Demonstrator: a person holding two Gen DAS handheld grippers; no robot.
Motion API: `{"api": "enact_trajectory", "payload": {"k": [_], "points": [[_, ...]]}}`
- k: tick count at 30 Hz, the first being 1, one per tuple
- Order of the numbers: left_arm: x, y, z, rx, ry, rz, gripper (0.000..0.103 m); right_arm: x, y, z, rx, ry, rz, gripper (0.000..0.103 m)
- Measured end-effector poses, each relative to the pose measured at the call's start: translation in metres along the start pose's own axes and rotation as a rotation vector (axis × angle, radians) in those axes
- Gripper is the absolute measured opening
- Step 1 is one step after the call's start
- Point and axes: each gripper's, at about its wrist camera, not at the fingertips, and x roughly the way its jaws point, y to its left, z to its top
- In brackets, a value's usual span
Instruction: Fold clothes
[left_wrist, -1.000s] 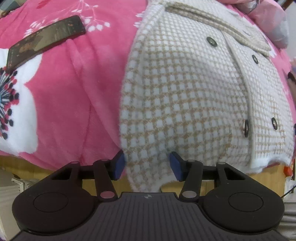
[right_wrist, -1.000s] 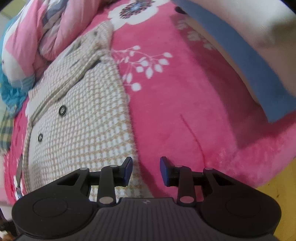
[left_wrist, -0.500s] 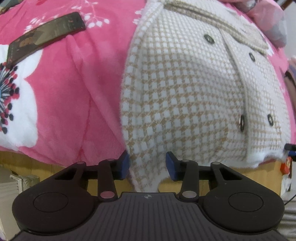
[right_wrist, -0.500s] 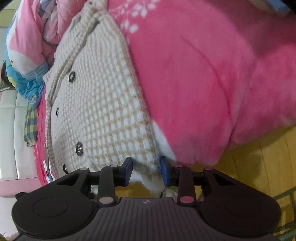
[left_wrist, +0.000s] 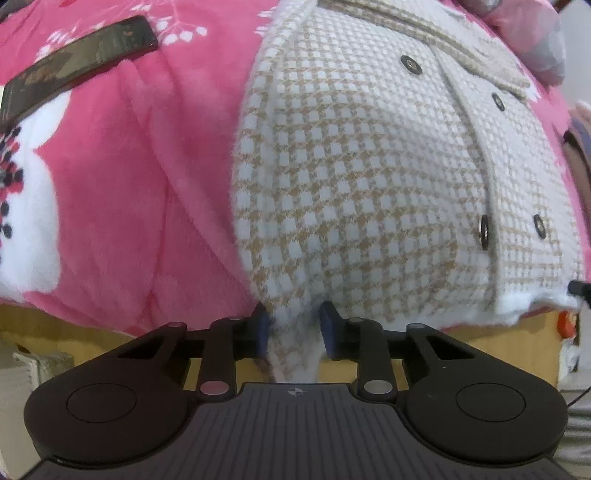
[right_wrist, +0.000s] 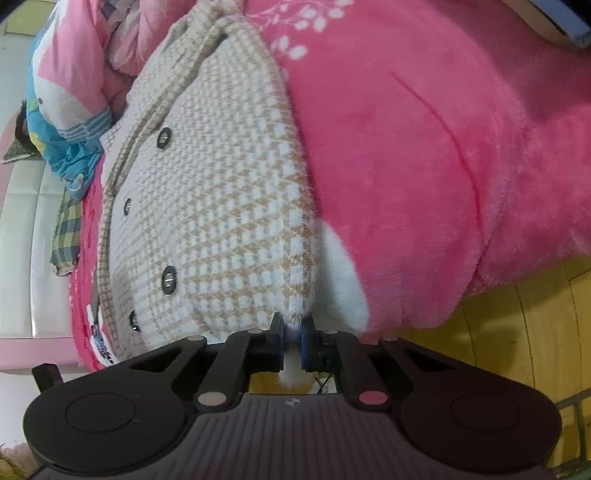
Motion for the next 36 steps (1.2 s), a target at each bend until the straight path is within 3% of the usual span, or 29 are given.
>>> {"api": "enact_trajectory", "payload": {"k": [4, 5, 6, 9, 23, 31, 36], "points": [[0.007, -0.003, 0.003, -0.008, 0.005, -0.011, 0.035, 0.003, -0.001, 0.005, -0.005, 0.015, -0.001, 0.007], [0.006, -0.006, 0.003, 0.015, 0.003, -0.005, 0.029, 0.003, 0.0, 0.005, -0.014, 0.017, 0.0, 0.007], [0.006, -0.009, 0.002, 0.038, 0.0, 0.0, 0.014, 0.001, 0.0, 0.005, -0.023, 0.017, 0.005, 0.007], [-0.008, -0.012, 0.0, 0.043, -0.016, -0.022, 0.006, -0.008, 0.005, 0.003, -0.05, 0.01, 0.015, 0.006], [-0.101, -0.034, 0.029, -0.158, -0.224, -0.256, 0.005, -0.063, 0.047, 0.022, -0.041, -0.14, 0.235, 0.006], [-0.113, -0.033, 0.066, -0.206, -0.318, -0.329, 0.005, -0.074, 0.071, 0.062, -0.023, -0.259, 0.354, 0.005], [-0.11, -0.024, 0.096, -0.234, -0.359, -0.353, 0.005, -0.075, 0.09, 0.088, -0.034, -0.309, 0.384, 0.005]]}}
